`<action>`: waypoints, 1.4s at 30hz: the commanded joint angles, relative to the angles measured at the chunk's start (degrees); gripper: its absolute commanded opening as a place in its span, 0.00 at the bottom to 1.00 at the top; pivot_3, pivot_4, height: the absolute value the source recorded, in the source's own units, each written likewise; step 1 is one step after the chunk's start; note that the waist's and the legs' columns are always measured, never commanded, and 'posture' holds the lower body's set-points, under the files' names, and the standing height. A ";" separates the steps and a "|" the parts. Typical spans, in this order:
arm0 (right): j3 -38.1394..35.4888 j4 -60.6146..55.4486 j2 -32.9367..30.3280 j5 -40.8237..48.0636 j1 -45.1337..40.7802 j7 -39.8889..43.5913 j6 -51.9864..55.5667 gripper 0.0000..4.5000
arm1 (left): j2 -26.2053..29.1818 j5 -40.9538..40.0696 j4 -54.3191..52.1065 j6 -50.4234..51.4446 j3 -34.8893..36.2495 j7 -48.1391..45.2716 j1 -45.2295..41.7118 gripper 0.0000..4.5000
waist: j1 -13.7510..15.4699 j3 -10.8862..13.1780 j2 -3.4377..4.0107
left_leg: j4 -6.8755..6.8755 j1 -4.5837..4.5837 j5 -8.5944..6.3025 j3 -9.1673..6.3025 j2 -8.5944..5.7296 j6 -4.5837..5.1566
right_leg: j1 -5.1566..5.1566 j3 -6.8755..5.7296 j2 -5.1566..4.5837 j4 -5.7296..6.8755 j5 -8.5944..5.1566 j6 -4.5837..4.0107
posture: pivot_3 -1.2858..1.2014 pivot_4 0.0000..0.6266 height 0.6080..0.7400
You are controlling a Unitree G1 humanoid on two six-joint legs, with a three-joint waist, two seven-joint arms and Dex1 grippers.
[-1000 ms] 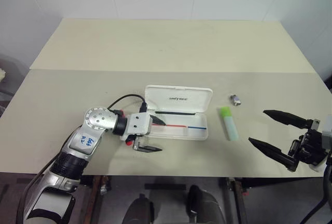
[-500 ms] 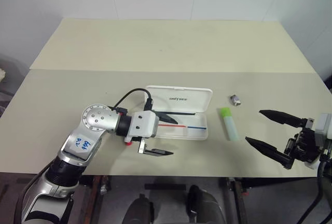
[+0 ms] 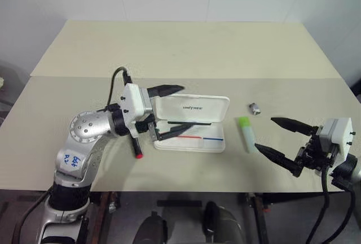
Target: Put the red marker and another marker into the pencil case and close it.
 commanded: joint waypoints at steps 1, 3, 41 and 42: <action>0.25 2.23 -1.54 1.84 -3.47 2.93 -0.53 1.00 | -0.98 4.48 -7.43 8.89 2.92 13.06 2.10 1.00 | -0.01 0.00 0.00 | 0.00 0.00 0.00 0.00 0.00 0.00 | 0.00 0.00 0.01 0.00 0.00 0.00 | 0.52 0.24 1.00; 1.34 4.76 -2.17 1.97 -6.50 4.74 -0.64 1.00 | -4.84 4.76 -10.71 14.59 4.82 20.97 3.25 1.00 | -0.02 0.00 0.00 | 0.01 0.01 0.00 0.02 0.00 0.00 | 0.00 0.05 0.02 -0.02 0.03 0.01 | 0.52 0.24 1.00; 6.73 18.35 -2.59 1.57 -21.50 20.34 -5.78 1.00 | -24.39 11.03 -10.06 51.80 11.47 52.57 9.07 1.00 | 0.10 0.04 -0.10 | 0.10 0.00 -0.01 0.11 0.14 -0.05 | 0.02 0.05 0.18 -0.20 0.21 -0.11 | 0.52 0.24 1.00; 6.63 18.36 -2.64 1.55 -21.27 20.27 -5.91 1.00 | -24.93 11.08 -10.44 54.43 12.02 52.69 8.45 1.00 | 0.11 0.04 -0.10 | 0.10 0.00 -0.01 0.10 0.14 -0.05 | 0.02 0.05 0.18 -0.20 0.21 -0.11 | 0.52 0.24 1.00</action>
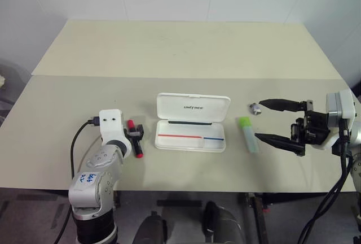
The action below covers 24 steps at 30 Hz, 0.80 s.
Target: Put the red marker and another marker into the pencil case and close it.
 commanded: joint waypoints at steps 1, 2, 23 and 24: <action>-1.65 -1.33 -0.09 -0.23 0.62 -0.69 -1.47 1.00 | -1.61 0.62 -2.61 8.78 2.10 0.48 -1.87 1.00 | 0.00 0.00 0.01 | -0.01 -0.01 0.00 0.01 0.00 0.00 | 0.01 0.00 0.00 0.00 0.00 0.00 | 0.52 0.24 1.00; -1.60 -1.31 -0.09 -0.24 0.67 -0.83 -1.57 1.00 | -1.92 0.90 -2.57 10.81 2.44 0.48 -2.64 1.00 | -0.03 0.00 0.01 | -0.01 -0.01 0.00 0.02 -0.01 0.00 | 0.01 0.01 0.00 -0.01 0.00 0.00 | 0.52 0.24 1.00; -1.17 -0.39 0.25 -1.37 0.00 -2.17 -2.42 1.00 | 7.10 6.21 1.89 11.07 4.63 -4.35 -8.86 0.13 | -0.13 -0.02 0.04 | -0.02 0.04 0.10 0.05 0.04 -0.16 | 0.00 0.04 0.04 0.08 0.07 -0.11 | 0.52 0.24 1.00; -1.19 -0.43 0.26 -1.40 0.04 -2.28 -2.37 1.00 | 9.61 5.90 2.28 9.88 4.10 -5.65 -9.52 0.13 | -0.15 0.00 0.00 | -0.02 0.03 0.13 0.04 0.10 -0.20 | 0.00 0.04 0.10 0.06 0.09 -0.15 | 0.52 0.24 1.00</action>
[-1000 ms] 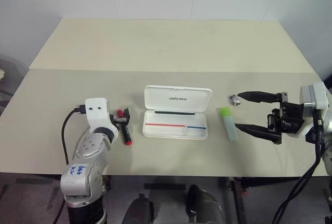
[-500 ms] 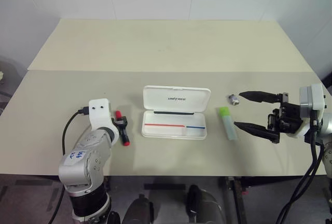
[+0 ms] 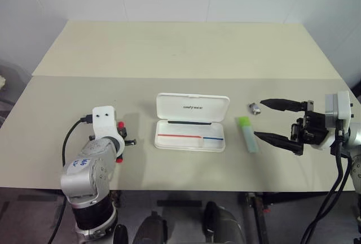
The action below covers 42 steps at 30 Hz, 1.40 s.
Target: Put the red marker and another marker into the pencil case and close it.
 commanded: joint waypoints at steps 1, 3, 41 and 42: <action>-1.19 -0.56 0.16 0.32 -0.28 -0.54 -1.00 1.00 | 7.37 0.30 0.74 -4.40 -0.47 -3.75 -2.56 0.13 | -0.09 0.04 -0.07 | 0.01 0.00 0.02 -0.01 0.06 -0.04 | -0.02 -0.02 0.06 0.03 0.00 -0.04 | 0.52 0.24 1.00; -1.10 -0.55 0.29 0.19 -0.16 -0.82 -1.03 1.00 | 11.03 -0.47 2.27 -5.15 -0.42 -5.95 -4.12 0.13 | -0.07 0.04 -0.07 | 0.00 -0.01 0.02 0.01 0.21 -0.11 | -0.07 -0.02 0.20 0.03 -0.02 -0.13 | 0.52 0.24 1.00; -20.17 -24.37 6.92 9.72 33.51 -13.12 1.05 1.00 | 19.29 -5.99 35.88 -60.84 -32.14 -66.94 -36.72 0.13 | 0.09 0.06 -0.09 | -0.10 -0.06 -0.05 0.27 0.33 -0.11 | -0.14 0.03 0.40 -0.18 0.00 -0.10 | 0.52 0.24 1.00; -20.73 -25.02 7.48 9.91 34.74 -13.24 0.89 1.00 | 18.58 -6.15 35.54 -60.05 -32.48 -66.94 -36.31 0.13 | 0.13 0.06 -0.09 | -0.10 -0.05 -0.05 0.26 0.33 -0.11 | -0.14 0.03 0.40 -0.17 0.00 -0.10 | 0.52 0.24 1.00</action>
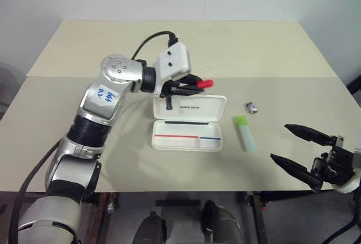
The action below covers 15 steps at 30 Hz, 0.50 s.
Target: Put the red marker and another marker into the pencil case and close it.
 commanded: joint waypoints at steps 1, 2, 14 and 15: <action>-3.41 -3.71 1.70 2.24 3.02 -0.59 -1.07 1.00 | -1.46 -0.48 -1.71 0.26 -0.63 -0.82 0.19 0.13 | 0.05 0.00 0.00 | 0.00 0.00 0.00 0.00 0.00 0.00 | 0.00 0.00 0.00 0.00 0.00 0.00 | 0.52 0.24 1.00; -3.76 -4.08 2.11 2.39 3.82 -0.79 -1.18 1.00 | -1.81 -0.43 -2.21 0.97 -1.16 -0.87 0.82 0.13 | 0.08 0.00 0.00 | 0.02 0.00 0.00 -0.01 0.00 0.00 | 0.01 0.00 0.00 0.00 0.00 0.00 | 0.52 0.24 1.00; -0.75 -5.01 3.46 -0.09 3.49 -4.07 -2.48 1.00 | -1.31 8.93 -2.08 -2.28 -8.84 1.03 7.12 0.13 | 0.07 0.00 0.01 | 0.02 0.02 -0.03 -0.01 0.00 0.06 | 0.03 0.03 0.00 0.00 0.00 -0.01 | 0.52 0.24 1.00; -0.42 -4.95 3.49 -0.26 3.29 -4.24 -2.56 1.00 | -1.60 9.82 -1.72 -2.74 -9.15 1.66 7.36 0.13 | 0.07 -0.01 0.01 | 0.03 0.02 -0.03 -0.01 0.00 0.06 | 0.03 0.04 0.00 0.00 0.00 -0.01 | 0.52 0.24 1.00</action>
